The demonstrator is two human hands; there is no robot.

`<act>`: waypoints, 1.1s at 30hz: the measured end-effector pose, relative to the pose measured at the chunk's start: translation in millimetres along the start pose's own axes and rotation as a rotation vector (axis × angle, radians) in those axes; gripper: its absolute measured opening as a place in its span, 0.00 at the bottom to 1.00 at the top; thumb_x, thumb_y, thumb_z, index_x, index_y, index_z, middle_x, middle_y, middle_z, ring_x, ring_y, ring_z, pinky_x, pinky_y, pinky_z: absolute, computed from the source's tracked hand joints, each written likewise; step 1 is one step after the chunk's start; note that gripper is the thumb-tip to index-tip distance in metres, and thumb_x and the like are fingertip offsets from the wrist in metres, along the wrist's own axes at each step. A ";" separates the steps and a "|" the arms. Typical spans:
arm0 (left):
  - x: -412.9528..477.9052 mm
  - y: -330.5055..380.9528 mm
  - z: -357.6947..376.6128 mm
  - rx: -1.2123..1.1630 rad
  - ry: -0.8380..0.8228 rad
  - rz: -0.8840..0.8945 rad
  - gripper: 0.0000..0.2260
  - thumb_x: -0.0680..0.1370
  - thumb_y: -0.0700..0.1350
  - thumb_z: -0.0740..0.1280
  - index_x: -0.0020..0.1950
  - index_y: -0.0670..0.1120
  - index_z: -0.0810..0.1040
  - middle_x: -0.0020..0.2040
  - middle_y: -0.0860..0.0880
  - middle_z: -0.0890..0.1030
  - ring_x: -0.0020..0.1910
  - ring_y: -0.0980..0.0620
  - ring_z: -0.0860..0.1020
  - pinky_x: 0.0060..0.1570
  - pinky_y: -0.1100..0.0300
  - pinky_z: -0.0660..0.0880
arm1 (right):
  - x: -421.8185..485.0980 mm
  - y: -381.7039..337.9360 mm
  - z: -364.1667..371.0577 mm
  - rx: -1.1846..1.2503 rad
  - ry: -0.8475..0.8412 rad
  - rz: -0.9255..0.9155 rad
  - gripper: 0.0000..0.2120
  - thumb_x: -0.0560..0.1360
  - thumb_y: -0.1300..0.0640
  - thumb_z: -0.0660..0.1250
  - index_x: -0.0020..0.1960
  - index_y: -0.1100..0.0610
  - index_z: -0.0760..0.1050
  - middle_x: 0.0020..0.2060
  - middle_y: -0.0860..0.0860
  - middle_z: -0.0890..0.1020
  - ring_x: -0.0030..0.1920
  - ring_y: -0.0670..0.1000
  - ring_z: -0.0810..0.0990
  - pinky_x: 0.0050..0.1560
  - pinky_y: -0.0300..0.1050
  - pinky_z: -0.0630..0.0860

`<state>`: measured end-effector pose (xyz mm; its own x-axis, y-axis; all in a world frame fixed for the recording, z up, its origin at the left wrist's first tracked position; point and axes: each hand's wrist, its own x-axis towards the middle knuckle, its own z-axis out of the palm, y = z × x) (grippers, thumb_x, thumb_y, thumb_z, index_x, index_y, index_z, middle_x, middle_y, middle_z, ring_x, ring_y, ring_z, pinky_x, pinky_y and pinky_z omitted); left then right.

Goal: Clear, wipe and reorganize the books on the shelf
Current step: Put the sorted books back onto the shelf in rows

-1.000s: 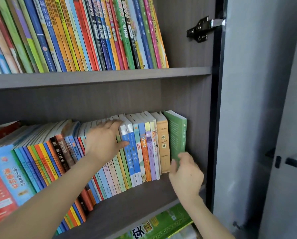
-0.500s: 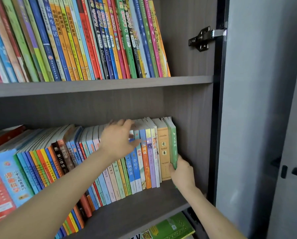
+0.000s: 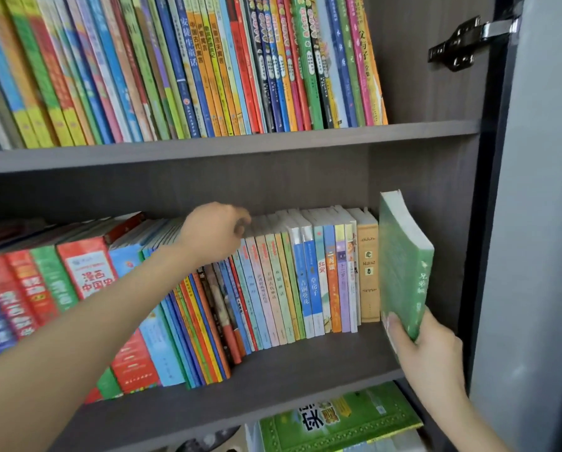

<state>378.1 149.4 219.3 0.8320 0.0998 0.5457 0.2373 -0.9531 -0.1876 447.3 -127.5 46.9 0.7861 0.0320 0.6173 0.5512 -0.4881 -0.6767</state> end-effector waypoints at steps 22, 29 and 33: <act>-0.8 -5.4 -2.1 0.129 -0.217 0.054 0.14 0.76 0.53 0.67 0.55 0.44 0.78 0.44 0.49 0.77 0.43 0.50 0.75 0.38 0.58 0.70 | -44.9 -52.2 -23.8 0.416 0.063 -0.045 0.07 0.72 0.64 0.71 0.47 0.54 0.78 0.31 0.27 0.79 0.30 0.54 0.77 0.30 0.22 0.67; 12.4 6.0 1.8 0.086 -0.243 0.107 0.10 0.75 0.47 0.69 0.52 0.43 0.81 0.47 0.46 0.82 0.46 0.48 0.79 0.47 0.55 0.77 | -44.2 -41.7 -29.4 0.392 0.039 -0.043 0.09 0.72 0.62 0.71 0.45 0.49 0.77 0.33 0.29 0.80 0.27 0.41 0.76 0.31 0.23 0.68; 15.7 -2.8 -10.8 0.092 -0.340 0.173 0.16 0.75 0.44 0.70 0.63 0.47 0.79 0.57 0.48 0.81 0.55 0.49 0.77 0.53 0.58 0.73 | -41.6 -40.8 -30.1 0.390 0.050 -0.060 0.10 0.73 0.60 0.71 0.44 0.45 0.76 0.34 0.43 0.83 0.32 0.60 0.78 0.29 0.29 0.67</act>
<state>385.1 150.5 237.2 0.9787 0.0435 0.2005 0.1100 -0.9363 -0.3336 383.7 -135.1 60.9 0.7401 0.0034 0.6725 0.6680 -0.1185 -0.7347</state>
